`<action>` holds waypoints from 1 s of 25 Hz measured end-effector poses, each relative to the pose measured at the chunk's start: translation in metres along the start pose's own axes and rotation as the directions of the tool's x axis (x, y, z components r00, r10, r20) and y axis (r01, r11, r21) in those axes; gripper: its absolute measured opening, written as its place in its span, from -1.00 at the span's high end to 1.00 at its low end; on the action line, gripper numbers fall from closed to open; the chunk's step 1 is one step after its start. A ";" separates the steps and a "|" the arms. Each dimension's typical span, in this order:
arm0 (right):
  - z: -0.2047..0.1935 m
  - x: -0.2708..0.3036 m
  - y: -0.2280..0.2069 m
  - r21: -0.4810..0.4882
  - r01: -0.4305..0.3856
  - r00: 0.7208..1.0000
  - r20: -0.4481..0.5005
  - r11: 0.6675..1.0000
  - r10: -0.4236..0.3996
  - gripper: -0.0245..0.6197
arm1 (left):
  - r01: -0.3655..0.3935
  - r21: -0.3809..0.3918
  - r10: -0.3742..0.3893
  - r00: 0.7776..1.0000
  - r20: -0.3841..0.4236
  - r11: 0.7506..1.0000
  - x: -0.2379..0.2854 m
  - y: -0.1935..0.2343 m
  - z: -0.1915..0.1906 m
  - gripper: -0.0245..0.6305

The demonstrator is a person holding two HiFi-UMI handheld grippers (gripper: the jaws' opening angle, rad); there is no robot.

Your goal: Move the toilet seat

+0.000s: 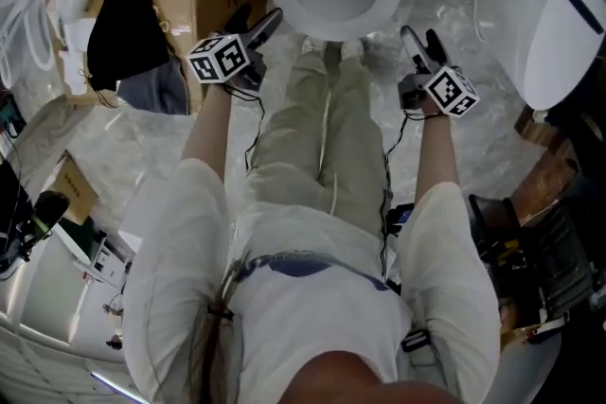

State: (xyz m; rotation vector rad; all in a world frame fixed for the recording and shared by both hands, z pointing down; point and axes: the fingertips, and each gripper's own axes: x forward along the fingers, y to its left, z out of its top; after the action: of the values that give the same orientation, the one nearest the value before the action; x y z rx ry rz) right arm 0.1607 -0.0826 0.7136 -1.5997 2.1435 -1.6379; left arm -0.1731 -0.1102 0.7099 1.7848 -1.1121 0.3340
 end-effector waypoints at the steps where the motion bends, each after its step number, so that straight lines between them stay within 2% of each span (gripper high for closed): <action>1: -0.008 0.011 -0.011 0.015 -0.004 1.000 -0.010 1.000 0.004 -0.59 | 0.003 -0.008 -0.003 1.000 -0.017 1.000 0.011 0.009 -0.010 -0.28; 7: -0.054 0.067 -0.068 0.063 -0.003 0.998 -0.063 0.998 0.007 -0.59 | 0.036 -0.076 -0.040 0.997 -0.059 0.996 0.062 0.052 -0.054 -0.31; 11: -0.068 0.093 -0.088 0.074 -0.020 0.996 -0.084 0.997 0.026 -0.59 | 0.039 -0.095 -0.044 0.998 -0.054 0.995 0.085 0.071 -0.064 -0.32; 22: -0.091 0.114 -0.094 0.094 -0.063 0.989 -0.127 0.994 0.075 -0.58 | 0.070 -0.147 -0.080 0.995 -0.060 0.987 0.113 0.081 -0.079 -0.32; 25: -0.093 0.119 -0.091 0.092 -0.082 0.987 -0.128 0.992 0.094 -0.57 | 0.078 -0.140 -0.087 0.994 -0.062 0.987 0.118 0.078 -0.081 -0.32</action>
State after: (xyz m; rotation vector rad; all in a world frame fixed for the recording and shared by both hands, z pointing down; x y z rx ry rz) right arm 0.1171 -0.0940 0.8841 -1.3900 2.1355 -1.8291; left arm -0.1522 -0.1145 0.8717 1.6797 -0.9866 0.2597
